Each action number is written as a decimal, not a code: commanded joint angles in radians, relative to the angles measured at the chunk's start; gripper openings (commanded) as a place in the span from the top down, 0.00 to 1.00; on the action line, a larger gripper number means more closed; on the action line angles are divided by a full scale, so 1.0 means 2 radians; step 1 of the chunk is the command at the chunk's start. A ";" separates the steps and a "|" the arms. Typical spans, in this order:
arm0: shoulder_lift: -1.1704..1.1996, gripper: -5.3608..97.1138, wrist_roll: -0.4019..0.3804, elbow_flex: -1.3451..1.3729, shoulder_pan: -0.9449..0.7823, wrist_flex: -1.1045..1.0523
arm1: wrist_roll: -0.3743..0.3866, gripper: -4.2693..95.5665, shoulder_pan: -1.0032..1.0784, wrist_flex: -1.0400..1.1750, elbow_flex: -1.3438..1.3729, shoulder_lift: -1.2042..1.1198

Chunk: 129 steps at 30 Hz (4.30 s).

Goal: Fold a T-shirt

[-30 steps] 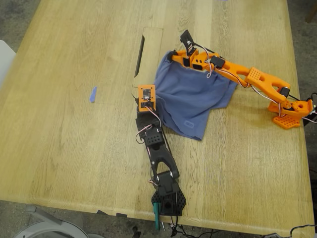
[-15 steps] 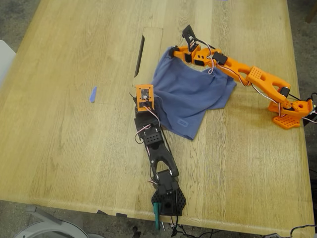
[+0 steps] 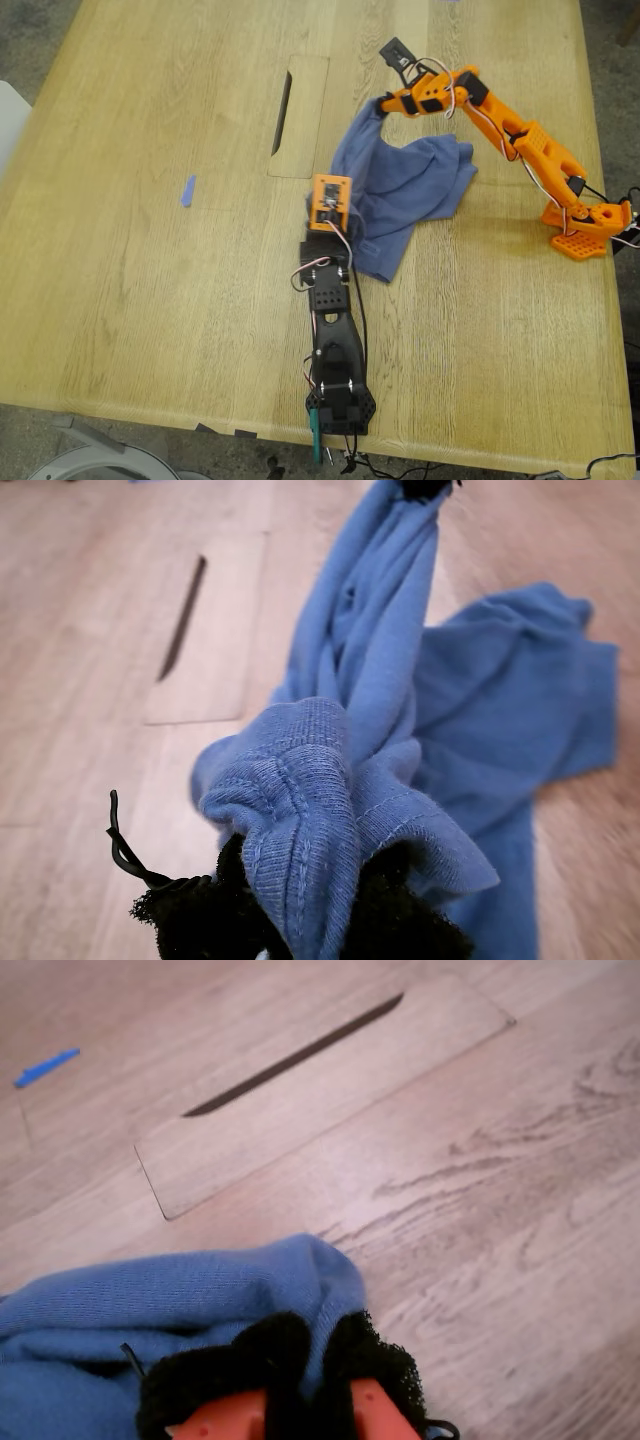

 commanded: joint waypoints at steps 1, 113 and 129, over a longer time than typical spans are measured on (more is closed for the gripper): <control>0.052 0.95 -0.006 -0.045 0.025 0.047 | 0.002 0.96 0.058 0.054 -0.026 0.060; -0.315 0.85 -0.110 0.051 0.038 -0.413 | 0.043 0.96 -0.135 -0.588 1.334 0.670; -0.225 0.80 -0.117 0.072 0.120 -0.371 | 0.035 0.96 -0.041 -0.429 1.353 0.864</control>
